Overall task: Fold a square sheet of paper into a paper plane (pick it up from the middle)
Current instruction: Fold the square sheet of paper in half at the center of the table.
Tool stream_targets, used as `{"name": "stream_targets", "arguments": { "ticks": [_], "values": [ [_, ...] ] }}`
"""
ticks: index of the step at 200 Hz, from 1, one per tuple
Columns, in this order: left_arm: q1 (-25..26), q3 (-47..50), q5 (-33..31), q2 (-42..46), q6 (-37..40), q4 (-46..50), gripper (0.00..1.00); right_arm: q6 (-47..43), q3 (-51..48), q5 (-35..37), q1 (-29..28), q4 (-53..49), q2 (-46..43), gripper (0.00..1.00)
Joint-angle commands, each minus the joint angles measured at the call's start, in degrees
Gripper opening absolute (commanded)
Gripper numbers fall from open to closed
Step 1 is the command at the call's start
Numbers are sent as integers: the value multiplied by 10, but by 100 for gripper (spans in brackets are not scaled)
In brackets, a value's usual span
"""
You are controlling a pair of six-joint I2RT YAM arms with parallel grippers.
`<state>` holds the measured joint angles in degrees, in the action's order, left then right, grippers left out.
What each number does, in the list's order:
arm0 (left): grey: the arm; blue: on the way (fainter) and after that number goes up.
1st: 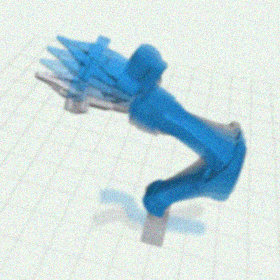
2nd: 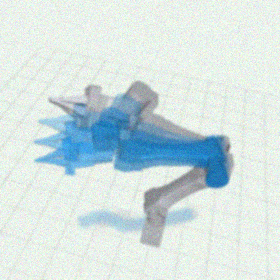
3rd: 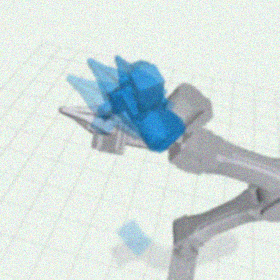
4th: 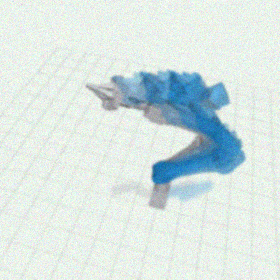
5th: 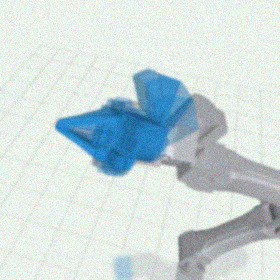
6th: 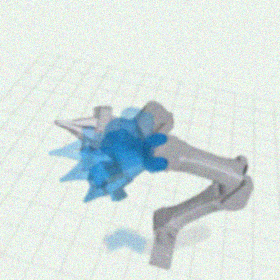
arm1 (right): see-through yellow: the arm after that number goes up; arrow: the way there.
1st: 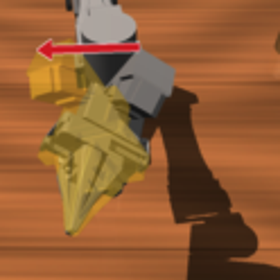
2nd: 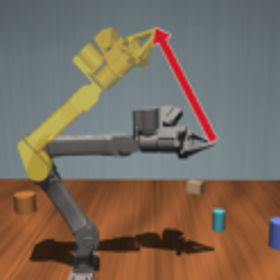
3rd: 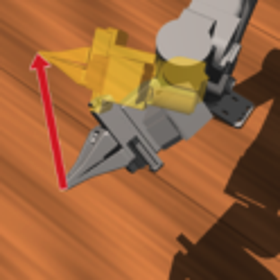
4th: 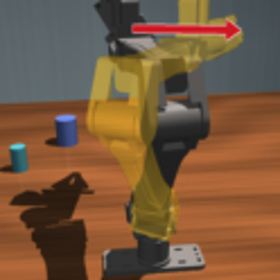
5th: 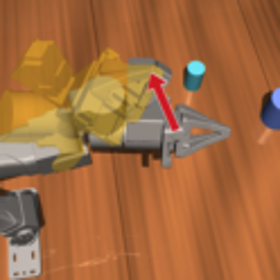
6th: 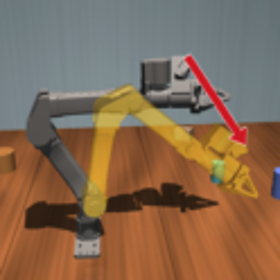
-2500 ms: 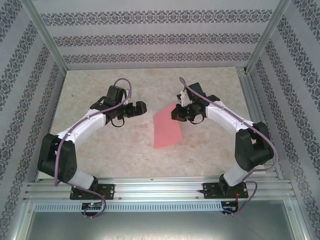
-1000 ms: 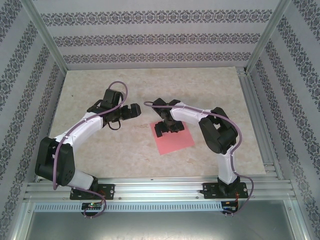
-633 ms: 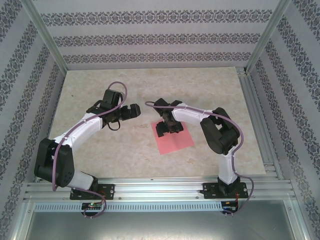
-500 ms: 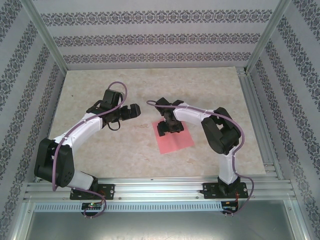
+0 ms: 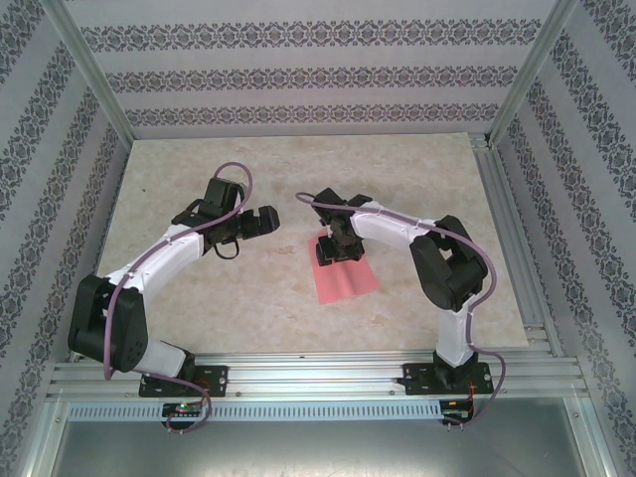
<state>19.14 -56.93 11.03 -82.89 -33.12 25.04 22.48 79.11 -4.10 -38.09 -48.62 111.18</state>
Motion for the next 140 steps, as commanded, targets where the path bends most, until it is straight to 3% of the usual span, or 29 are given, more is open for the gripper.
{"name": "stream_targets", "arguments": {
  "ticks": [1, 62, 88, 140],
  "values": [
    [-6, -6, 0, 4, -5, 2, 100, 21, 15, -38, 5, 5, -44, 56],
    [-6, -16, 8, 8, -6, 5, 100, 75, -17, -163, 29, 103, -116, 53],
    [-6, -20, 19, 9, -8, 0, 100, 108, -75, -223, 57, 189, -150, 54],
    [-5, -16, 141, -22, -27, -65, 100, 114, -183, -237, 120, 258, -142, 54]
  ]
}}
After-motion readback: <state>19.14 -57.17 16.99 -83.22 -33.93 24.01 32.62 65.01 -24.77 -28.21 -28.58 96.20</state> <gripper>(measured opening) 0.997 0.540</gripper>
